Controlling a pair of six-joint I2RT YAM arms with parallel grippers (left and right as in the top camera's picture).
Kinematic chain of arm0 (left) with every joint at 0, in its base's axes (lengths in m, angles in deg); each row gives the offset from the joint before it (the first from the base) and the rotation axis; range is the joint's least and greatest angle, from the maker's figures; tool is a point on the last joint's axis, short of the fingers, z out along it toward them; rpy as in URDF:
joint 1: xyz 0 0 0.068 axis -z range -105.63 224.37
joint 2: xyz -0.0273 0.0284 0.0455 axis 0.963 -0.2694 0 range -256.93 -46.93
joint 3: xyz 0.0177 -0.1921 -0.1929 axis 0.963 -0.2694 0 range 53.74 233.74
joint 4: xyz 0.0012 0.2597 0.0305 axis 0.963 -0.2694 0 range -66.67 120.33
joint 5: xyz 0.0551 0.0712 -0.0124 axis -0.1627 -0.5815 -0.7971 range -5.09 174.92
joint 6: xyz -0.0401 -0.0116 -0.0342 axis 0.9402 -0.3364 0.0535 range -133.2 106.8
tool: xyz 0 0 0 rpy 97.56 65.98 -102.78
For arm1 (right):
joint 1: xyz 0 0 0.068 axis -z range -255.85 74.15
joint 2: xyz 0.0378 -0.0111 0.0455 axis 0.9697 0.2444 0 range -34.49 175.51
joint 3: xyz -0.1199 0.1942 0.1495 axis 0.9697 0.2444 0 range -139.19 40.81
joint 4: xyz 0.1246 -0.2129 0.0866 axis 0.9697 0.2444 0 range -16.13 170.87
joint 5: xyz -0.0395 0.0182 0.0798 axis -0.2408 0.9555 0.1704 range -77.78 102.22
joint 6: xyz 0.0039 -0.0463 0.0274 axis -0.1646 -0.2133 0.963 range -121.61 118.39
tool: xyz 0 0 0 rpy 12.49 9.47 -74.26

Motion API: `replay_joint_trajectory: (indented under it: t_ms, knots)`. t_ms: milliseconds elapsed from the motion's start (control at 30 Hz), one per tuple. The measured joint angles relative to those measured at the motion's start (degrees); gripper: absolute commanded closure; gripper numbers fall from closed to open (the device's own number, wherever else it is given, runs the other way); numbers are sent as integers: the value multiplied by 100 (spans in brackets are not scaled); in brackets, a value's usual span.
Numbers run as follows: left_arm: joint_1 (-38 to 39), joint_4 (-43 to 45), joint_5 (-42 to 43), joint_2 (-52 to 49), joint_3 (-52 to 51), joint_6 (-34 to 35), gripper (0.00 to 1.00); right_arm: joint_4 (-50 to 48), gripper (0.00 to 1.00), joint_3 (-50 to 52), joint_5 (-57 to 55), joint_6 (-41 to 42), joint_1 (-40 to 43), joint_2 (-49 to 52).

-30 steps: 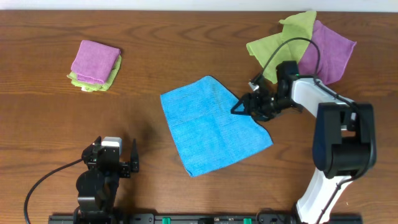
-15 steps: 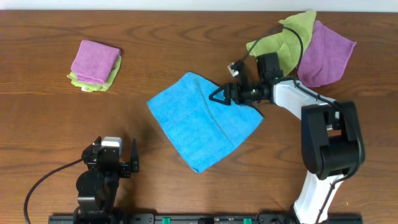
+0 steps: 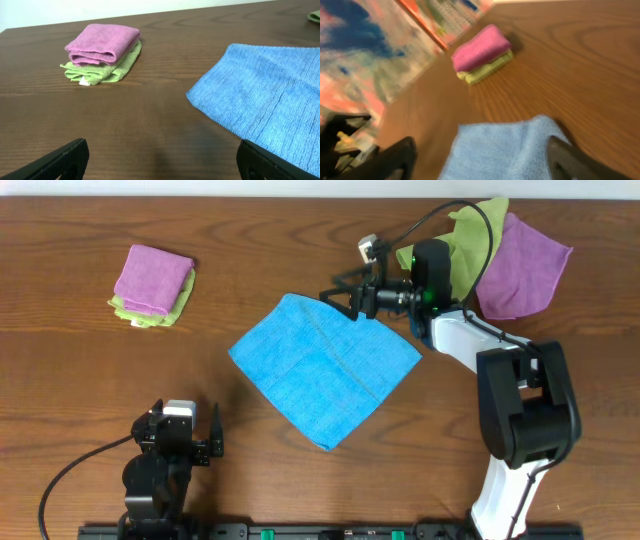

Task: Fold the cloth

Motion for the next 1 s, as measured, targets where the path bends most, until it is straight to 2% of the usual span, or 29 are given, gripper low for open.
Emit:
replay_joint_trajectory:
  t_ms: [33,67,167,300,567,700,767,867,1000]
  knots:
    - [2,2,0,0,0,0,5,-74,95,-2,103,153,0,0]
    - [2,2,-2,0,0,0,4,-72,98,-2,245,376,0,0]
    - [2,2,0,0,0,0,4,184,99,0,599,820,-26,0]
    - [2,2,0,0,0,0,5,857,98,-2,584,1014,-308,2]
    - [2,2,-2,0,0,0,5,2955,99,-92,-1725,673,-1412,17]
    - [2,2,-2,0,0,0,5,4358,99,-837,-3080,216,-1620,46]
    - [0,2,0,0,-2,0,4,4741,99,-1276,-3569,31,-1670,48]
    - [2,2,0,0,0,0,5,4905,99,-1788,-4218,-153,-1727,48]
    - [2,2,0,0,0,0,5,4787,99,-1875,-4638,-247,-1744,57]
